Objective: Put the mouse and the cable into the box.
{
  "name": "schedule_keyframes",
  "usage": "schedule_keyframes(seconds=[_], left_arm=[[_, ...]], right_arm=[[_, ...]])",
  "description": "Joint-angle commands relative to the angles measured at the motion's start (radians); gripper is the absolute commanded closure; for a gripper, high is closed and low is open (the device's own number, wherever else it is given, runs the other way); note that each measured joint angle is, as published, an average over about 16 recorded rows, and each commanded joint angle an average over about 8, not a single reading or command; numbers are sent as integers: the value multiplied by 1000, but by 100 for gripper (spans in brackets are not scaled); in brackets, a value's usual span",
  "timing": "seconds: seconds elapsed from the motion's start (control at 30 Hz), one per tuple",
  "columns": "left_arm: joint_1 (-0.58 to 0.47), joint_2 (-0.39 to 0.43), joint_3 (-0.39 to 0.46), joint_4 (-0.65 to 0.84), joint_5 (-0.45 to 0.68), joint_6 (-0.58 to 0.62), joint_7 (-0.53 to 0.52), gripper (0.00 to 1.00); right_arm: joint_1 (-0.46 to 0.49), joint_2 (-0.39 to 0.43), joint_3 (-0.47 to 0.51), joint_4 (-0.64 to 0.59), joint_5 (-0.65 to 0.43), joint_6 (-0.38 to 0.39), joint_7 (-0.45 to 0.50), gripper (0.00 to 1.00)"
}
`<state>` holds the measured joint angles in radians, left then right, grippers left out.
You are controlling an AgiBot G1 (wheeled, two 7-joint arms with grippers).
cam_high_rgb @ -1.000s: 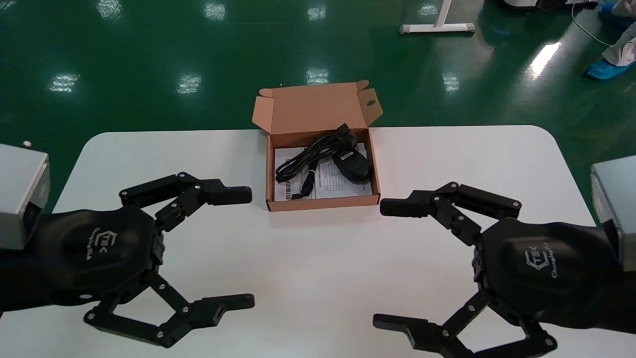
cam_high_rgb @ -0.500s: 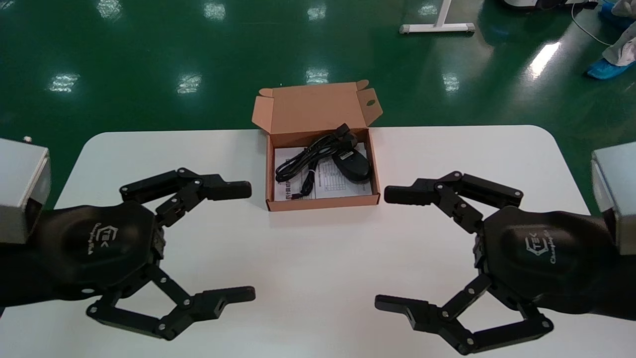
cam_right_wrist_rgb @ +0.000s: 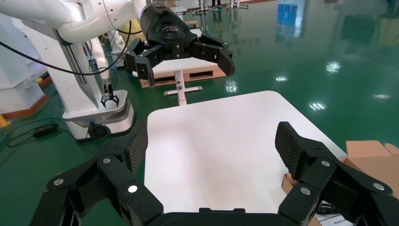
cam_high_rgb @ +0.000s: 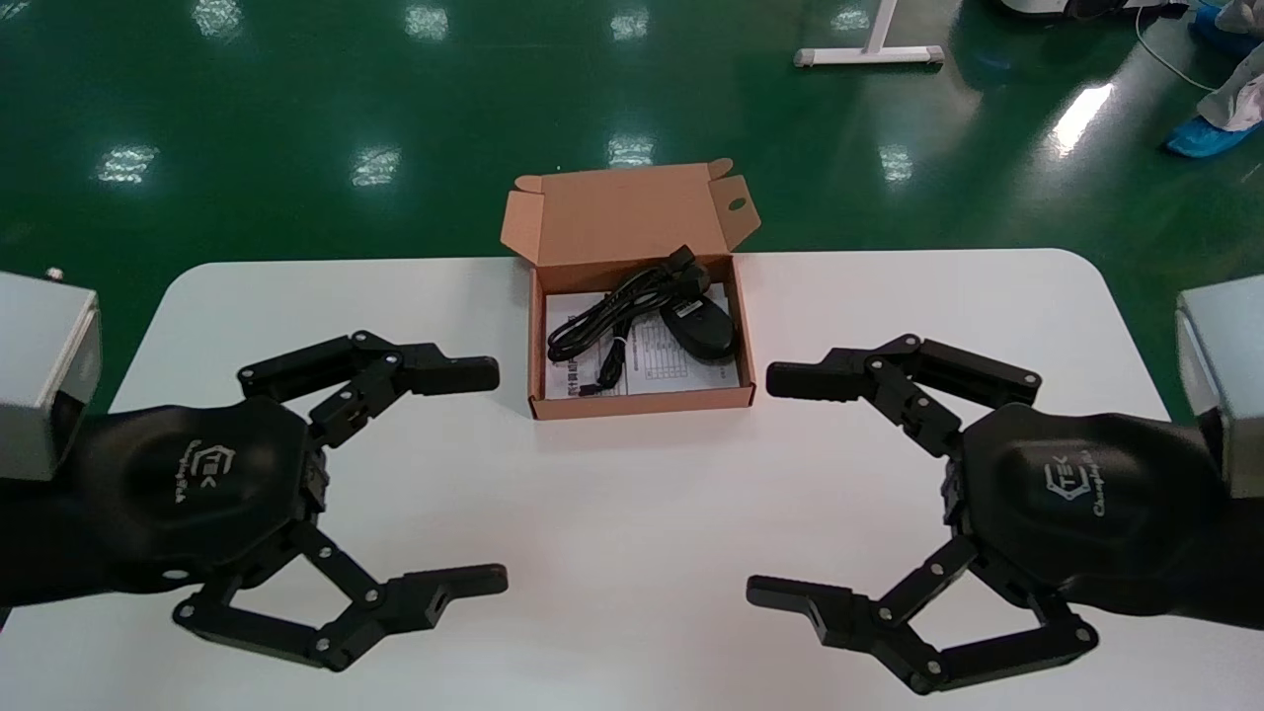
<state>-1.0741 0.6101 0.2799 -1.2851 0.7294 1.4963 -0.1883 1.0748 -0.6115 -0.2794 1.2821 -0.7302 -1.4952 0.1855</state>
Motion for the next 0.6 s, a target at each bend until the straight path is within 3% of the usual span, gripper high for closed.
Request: schedule_keyframes(seconds=[0.03, 0.6], left_arm=[[0, 0, 0, 0, 0, 0, 0, 0], [0, 1, 0, 1, 1, -1, 1, 0]], right_arm=[[0, 0, 0, -1, 0, 0, 0, 0], [1, -1, 0, -3, -1, 1, -1, 0]])
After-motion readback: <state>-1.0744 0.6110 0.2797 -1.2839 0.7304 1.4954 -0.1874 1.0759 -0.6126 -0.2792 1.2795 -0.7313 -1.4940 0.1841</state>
